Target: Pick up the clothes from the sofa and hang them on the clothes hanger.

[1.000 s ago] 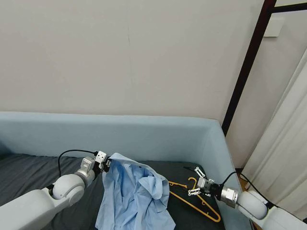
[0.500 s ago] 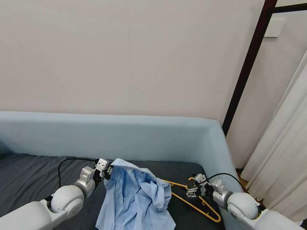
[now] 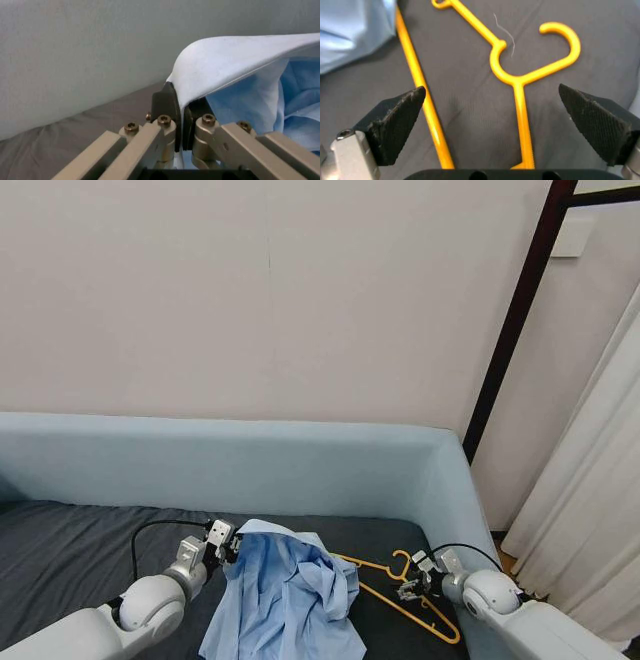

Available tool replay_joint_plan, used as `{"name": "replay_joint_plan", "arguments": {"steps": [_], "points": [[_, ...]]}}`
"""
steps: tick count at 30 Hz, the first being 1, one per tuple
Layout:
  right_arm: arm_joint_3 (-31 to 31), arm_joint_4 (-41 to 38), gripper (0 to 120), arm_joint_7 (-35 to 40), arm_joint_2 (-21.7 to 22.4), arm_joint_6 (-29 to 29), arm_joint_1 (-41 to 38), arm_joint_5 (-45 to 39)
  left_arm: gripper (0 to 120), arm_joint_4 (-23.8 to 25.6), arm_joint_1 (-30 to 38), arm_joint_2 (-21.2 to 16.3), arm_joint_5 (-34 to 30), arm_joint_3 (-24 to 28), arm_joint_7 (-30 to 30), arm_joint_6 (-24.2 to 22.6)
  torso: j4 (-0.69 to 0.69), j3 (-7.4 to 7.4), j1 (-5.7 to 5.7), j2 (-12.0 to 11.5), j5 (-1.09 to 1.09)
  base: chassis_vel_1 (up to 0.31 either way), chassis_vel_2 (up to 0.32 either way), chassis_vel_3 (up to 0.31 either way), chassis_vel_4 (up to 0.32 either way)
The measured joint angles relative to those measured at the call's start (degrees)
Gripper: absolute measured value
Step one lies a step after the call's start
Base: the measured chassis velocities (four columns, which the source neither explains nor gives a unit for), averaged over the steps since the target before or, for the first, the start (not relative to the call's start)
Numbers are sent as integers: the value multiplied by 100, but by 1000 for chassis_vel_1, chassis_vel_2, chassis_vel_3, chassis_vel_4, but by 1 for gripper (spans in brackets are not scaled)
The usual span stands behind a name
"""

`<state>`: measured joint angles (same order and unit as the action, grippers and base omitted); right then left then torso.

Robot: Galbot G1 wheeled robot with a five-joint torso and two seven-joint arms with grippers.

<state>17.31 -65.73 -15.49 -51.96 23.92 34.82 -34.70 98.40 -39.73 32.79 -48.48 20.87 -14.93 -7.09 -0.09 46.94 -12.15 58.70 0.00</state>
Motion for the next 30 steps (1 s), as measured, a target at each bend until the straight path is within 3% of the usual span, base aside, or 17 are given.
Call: {"name": "replay_joint_plan", "arguments": {"steps": [5, 11, 21, 24, 25, 26, 30], "points": [[3, 696, 86, -108, -287, -97, -107, 201, 0, 36, 88, 97, -82, -66, -6, -34, 0, 0, 0, 0, 0, 0, 0, 0, 0], [44, 818, 69, -81, -322, -135, -157, 178, 0, 39, 184, 91, -133, -19, -18, -53, -1, 0, 0, 0, -1, 0, 0, 0, 0], [18, 1078, 28, -123, -484, -137, -143, 211, 0, 218, 150, -18, -127, 7, -11, -67, 0, -1, 0, 0, 0, 0, 0, 0, 0], [14, 1092, 25, -133, -483, -140, -144, 212, 0, 219, 126, -29, -125, -8, -11, -67, 1, -1, 0, -1, -1, 0, 0, 0, 0], [13, 1102, 19, -141, -477, -141, -144, 207, 0, 222, 98, -39, -122, -28, -11, -67, 1, -1, 0, 0, 0, 0, 0, 0, 0], [-1, 1140, 7, -170, -467, -152, -143, 199, 0, 238, 20, -51, -108, -73, -10, -66, 1, -1, 0, 0, 0, 0, 0, 0, 0], [-33, 1224, 5, -186, -501, -222, -143, 207, 0, 254, -22, -29, -96, -86, -11, -66, 0, -1, 0, 0, 0, 0, 0, 0, 0]]}}
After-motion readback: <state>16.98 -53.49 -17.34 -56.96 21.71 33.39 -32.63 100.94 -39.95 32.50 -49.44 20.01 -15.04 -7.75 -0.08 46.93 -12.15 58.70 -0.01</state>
